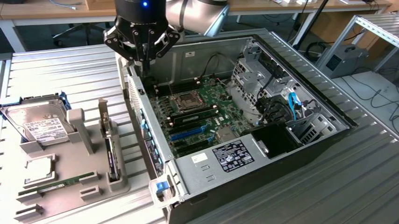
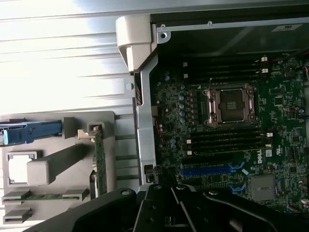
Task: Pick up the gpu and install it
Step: 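Reach for the gpu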
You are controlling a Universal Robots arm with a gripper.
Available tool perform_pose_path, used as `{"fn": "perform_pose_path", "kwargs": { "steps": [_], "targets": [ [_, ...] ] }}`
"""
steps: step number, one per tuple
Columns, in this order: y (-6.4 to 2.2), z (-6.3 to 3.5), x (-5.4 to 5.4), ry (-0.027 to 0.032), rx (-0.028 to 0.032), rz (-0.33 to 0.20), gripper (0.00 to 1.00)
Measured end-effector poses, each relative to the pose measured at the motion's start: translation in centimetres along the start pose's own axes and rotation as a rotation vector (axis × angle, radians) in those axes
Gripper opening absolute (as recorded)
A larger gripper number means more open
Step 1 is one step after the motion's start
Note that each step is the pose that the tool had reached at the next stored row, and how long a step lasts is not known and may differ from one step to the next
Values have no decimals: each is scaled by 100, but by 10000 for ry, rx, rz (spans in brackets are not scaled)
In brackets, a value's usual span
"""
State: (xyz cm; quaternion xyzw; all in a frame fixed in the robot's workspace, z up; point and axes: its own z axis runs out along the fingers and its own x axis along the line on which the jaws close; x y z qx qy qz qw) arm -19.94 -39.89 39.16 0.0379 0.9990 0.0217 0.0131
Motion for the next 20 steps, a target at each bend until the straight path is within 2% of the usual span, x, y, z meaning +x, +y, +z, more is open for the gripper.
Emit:
{"fn": "perform_pose_path", "kwargs": {
  "steps": [20],
  "targets": [
    [-9, 1, 126, 0, 0, 0, 11]
  ]
}}
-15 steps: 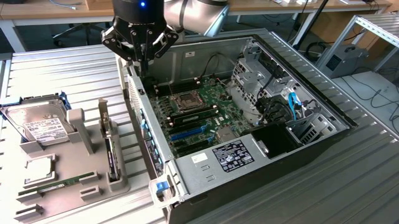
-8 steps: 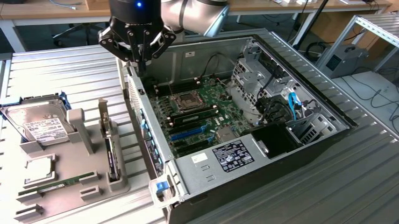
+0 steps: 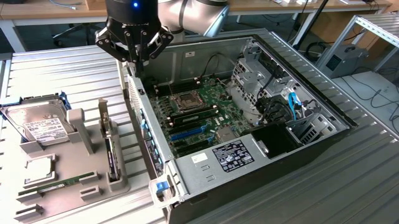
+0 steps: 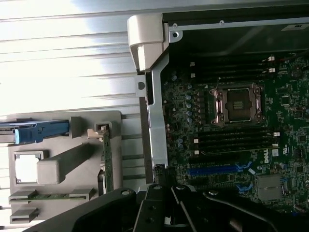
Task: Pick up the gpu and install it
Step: 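Reach for the gpu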
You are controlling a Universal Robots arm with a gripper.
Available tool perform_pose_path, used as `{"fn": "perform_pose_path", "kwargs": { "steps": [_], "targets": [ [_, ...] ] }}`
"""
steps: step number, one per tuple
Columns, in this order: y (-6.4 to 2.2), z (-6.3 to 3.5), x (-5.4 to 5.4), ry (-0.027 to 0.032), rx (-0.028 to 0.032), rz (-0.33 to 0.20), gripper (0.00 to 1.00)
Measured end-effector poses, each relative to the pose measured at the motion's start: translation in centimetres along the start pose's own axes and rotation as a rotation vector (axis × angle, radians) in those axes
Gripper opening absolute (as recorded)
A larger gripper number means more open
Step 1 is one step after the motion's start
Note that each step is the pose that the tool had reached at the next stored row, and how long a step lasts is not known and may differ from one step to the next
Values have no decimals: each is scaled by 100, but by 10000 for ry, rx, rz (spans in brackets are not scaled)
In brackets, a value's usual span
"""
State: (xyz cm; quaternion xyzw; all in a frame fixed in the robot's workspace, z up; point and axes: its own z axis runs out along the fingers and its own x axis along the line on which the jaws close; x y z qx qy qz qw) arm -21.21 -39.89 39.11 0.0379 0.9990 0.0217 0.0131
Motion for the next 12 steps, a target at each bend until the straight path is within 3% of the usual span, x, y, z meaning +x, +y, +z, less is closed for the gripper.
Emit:
{"fn": "perform_pose_path", "kwargs": {
  "steps": [12],
  "targets": [
    [-5, 0, 58, 0, 1, 0, 11]
  ]
}}
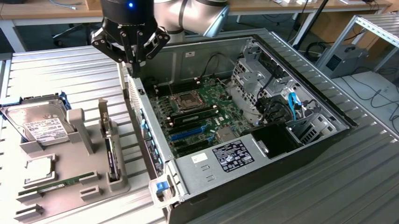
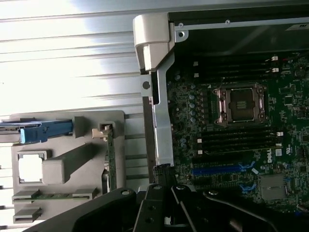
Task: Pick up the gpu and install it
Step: 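Reach for the gpu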
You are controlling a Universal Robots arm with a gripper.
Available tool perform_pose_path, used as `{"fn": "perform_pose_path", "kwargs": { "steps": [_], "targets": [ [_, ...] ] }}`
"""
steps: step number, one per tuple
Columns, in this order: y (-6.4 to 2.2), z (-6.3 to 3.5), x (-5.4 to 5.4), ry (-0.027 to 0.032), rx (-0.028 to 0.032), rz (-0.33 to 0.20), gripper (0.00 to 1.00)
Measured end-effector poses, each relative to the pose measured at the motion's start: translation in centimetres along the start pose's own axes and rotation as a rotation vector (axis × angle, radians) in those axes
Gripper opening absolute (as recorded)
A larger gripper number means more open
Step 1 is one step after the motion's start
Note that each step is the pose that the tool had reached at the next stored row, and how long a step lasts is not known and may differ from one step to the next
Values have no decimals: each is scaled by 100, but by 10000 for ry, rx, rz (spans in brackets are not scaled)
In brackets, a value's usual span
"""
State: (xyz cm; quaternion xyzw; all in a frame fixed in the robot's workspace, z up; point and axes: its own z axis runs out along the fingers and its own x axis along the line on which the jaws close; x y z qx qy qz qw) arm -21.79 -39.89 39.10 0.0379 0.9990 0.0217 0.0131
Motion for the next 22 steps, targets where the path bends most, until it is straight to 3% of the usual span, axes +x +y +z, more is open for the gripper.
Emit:
{"fn": "perform_pose_path", "kwargs": {
  "steps": [22],
  "targets": [
    [-7, 2, 94, 0, 0, 0, 11]
  ]
}}
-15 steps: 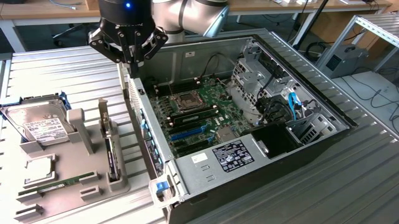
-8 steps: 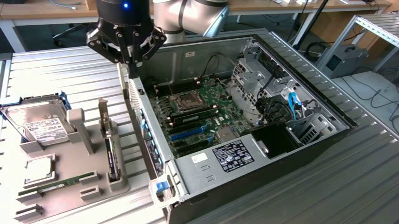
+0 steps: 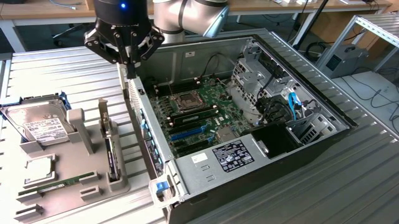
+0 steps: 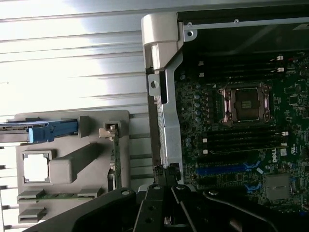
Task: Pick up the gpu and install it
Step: 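Reach for the gpu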
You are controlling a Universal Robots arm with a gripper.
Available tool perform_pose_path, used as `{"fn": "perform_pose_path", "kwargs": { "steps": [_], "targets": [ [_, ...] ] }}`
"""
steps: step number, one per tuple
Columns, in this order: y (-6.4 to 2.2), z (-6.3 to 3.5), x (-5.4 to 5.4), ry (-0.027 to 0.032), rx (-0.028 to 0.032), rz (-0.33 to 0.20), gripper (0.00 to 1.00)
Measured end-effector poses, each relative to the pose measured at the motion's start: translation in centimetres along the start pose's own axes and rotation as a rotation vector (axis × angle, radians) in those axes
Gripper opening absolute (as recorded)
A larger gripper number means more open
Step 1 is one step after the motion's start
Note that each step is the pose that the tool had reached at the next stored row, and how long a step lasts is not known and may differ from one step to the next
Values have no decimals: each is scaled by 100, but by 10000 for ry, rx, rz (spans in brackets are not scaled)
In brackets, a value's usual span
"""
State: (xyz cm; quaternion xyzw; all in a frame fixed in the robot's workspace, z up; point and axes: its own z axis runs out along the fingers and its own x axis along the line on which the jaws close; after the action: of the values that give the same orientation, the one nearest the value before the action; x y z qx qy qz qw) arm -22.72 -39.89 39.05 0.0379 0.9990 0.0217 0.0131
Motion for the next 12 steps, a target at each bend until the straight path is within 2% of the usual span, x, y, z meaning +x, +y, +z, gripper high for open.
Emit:
{"fn": "perform_pose_path", "kwargs": {
  "steps": [12],
  "targets": [
    [-6, 2, 75, 0, 0, 0, 11]
  ]
}}
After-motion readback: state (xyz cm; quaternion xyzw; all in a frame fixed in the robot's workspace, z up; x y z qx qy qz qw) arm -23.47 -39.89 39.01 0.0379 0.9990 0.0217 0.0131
